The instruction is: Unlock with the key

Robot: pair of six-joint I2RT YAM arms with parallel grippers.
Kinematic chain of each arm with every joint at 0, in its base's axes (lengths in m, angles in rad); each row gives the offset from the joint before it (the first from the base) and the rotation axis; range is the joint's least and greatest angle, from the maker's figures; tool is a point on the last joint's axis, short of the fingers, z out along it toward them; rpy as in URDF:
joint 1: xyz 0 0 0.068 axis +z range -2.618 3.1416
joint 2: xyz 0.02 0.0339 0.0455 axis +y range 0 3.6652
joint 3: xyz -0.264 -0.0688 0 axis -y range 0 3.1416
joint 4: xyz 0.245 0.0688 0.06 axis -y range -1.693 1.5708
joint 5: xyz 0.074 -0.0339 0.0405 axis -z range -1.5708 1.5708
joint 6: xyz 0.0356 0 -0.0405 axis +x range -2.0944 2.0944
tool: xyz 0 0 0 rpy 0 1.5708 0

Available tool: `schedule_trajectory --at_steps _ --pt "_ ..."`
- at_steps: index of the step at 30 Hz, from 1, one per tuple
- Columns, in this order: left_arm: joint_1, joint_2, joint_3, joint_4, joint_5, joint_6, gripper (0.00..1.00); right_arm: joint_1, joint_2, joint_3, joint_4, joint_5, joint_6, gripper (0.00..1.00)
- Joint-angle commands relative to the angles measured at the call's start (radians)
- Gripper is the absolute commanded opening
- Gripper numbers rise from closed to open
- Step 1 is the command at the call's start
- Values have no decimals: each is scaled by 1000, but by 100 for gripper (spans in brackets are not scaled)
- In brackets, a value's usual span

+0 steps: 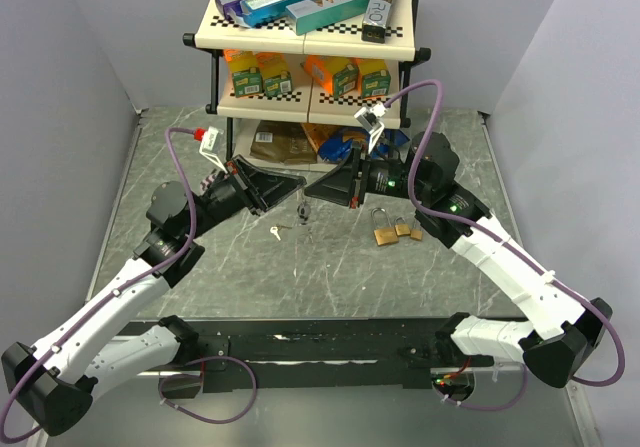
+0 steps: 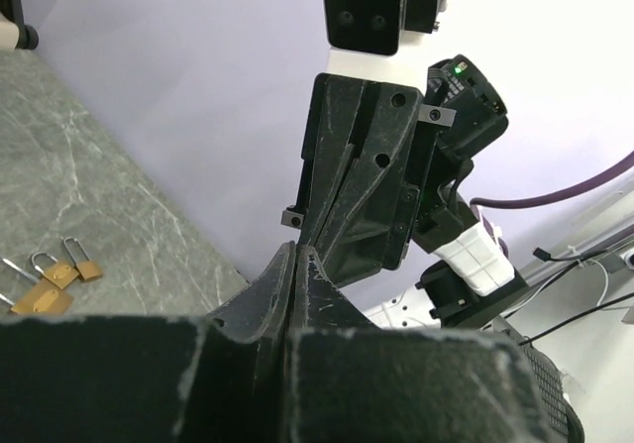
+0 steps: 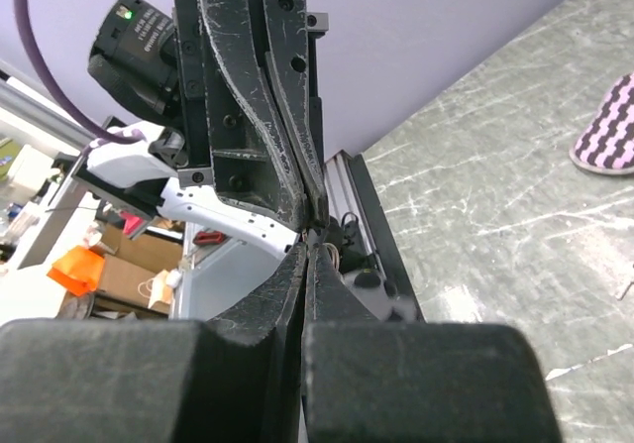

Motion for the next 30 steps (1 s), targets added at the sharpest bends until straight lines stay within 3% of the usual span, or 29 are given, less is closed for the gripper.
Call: schedule_trajectory --at_steps 1,2,5,8,16,30 --pt "-7 -2 43 -63 -7 38 1 -12 -12 44 -35 -20 -30 5" --pt "-5 -6 46 -72 -1 49 1 -26 -16 48 -60 -20 -36 18" --pt "-5 1 63 -110 34 81 1 -63 -45 35 -63 -46 -47 40" --pt "-4 44 126 -199 123 130 1 -80 -59 35 -78 -110 -76 45" --pt "-2 112 217 -275 295 183 1 -81 -28 106 -291 -221 -222 40" --pt "-2 132 197 -212 347 140 1 -80 -32 46 -239 -249 -194 30"
